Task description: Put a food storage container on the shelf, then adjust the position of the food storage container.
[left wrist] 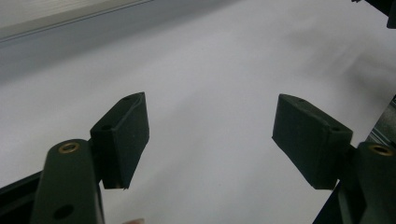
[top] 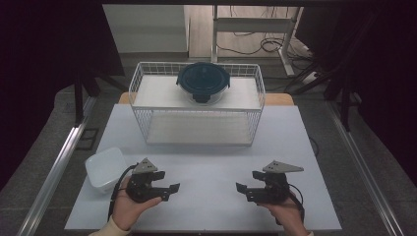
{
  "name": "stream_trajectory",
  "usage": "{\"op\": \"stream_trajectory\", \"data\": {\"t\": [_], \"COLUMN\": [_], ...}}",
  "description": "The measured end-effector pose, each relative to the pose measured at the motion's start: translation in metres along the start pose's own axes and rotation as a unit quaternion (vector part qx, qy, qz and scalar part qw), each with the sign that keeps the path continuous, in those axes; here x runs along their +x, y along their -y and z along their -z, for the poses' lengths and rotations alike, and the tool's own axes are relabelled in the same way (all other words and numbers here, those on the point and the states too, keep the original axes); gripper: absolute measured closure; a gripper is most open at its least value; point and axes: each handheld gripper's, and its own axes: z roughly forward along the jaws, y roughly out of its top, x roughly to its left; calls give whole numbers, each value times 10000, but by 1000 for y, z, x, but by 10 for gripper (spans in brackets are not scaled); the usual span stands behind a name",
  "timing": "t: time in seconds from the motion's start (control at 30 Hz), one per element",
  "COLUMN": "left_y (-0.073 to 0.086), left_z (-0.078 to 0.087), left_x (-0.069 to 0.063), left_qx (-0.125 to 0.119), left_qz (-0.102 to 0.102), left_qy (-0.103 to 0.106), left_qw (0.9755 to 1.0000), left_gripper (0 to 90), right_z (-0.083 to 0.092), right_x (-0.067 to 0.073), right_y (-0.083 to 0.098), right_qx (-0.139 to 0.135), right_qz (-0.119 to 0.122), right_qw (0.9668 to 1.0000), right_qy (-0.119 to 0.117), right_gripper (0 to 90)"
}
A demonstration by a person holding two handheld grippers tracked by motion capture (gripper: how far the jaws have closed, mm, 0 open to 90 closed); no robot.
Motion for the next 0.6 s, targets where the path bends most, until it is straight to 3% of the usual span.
{"op": "stream_trajectory", "data": {"t": [0.1,0.2,0.3,0.47,0.6], "left_y": [0,-3,-10,-17,-21], "left_z": [0,4,13,22,35], "left_x": [1,0,-2,-7,-11], "left_qx": [32,18,-86,-161,-192], "left_qz": [29,-5,-25,-80,-160], "left_qy": [-29,-101,-65,45,4], "left_qw": [10000,9999,9999,9998,9997], "left_gripper": [266,258,257,257,255], "right_z": [1,4,7,10,12], "right_x": [-2,-3,1,-1,-4], "right_y": [0,-3,-8,-7,-5], "right_qx": [-13,-156,-191,-198,-208], "right_qz": [-104,-439,-287,-318,-345], "right_qw": [9999,9980,9991,9991,9991], "right_qy": [-65,-426,-265,-197,-161], "right_gripper": [200,200,200,200,200]}}
